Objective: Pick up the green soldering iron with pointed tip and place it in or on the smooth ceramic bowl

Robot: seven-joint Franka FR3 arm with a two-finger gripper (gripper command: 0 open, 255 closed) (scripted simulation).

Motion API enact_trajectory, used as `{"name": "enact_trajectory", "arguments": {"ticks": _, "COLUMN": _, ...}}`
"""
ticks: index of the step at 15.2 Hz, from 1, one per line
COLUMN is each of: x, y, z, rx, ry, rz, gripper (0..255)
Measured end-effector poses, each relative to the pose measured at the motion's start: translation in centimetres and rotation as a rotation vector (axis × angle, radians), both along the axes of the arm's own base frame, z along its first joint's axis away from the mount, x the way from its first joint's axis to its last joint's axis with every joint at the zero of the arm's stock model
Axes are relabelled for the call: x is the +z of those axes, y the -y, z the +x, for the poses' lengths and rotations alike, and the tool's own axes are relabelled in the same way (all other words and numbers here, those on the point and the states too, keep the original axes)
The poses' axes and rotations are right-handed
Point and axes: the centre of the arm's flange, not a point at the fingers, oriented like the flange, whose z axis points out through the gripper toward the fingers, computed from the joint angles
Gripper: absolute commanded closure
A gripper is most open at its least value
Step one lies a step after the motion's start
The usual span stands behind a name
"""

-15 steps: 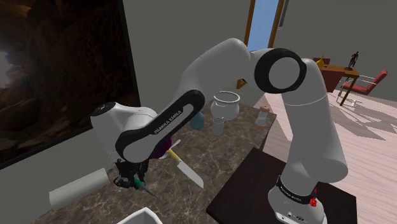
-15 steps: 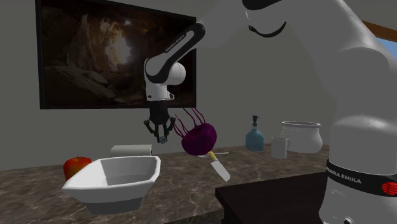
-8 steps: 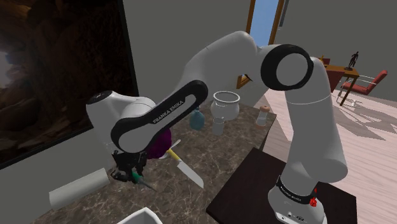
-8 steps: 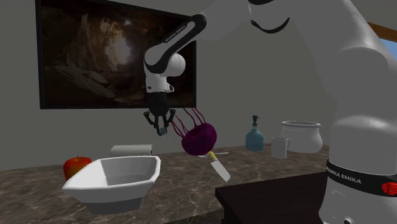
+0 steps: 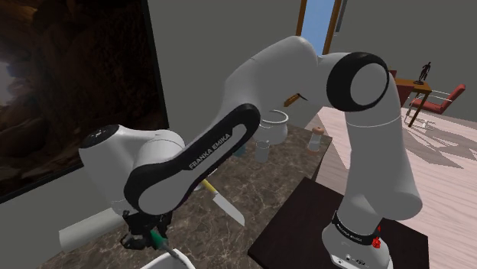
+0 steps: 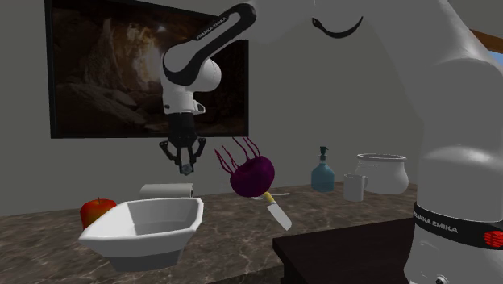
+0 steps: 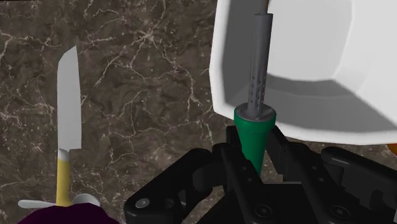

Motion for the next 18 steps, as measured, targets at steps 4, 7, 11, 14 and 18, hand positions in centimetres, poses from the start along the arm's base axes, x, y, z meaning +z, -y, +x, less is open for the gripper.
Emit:
{"name": "enact_trajectory", "arguments": {"ticks": 4, "x": 0.1, "y": -3.2, "z": -4.0, "rx": 0.000, "ry": 0.000, "rz": 0.000, "gripper": 255}}
{"name": "enact_trajectory", "arguments": {"ticks": 7, "x": 0.3, "y": -6.0, "z": -7.0, "rx": 0.000, "ry": 0.000, "rz": 0.000, "gripper": 255}}
{"name": "enact_trajectory", "arguments": {"ticks": 11, "x": -0.8, "y": -7.6, "z": -9.2, "rx": 0.000, "ry": 0.000, "rz": 0.000, "gripper": 255}}
{"name": "enact_trajectory", "arguments": {"ticks": 14, "x": -2.3, "y": -7.9, "z": -9.1, "rx": -0.001, "ry": 0.000, "rz": 0.000, "gripper": 255}}
{"name": "enact_trajectory", "arguments": {"ticks": 18, "x": -4.3, "y": -7.8, "z": -9.2, "rx": -0.001, "ry": 0.000, "rz": 0.000, "gripper": 255}}
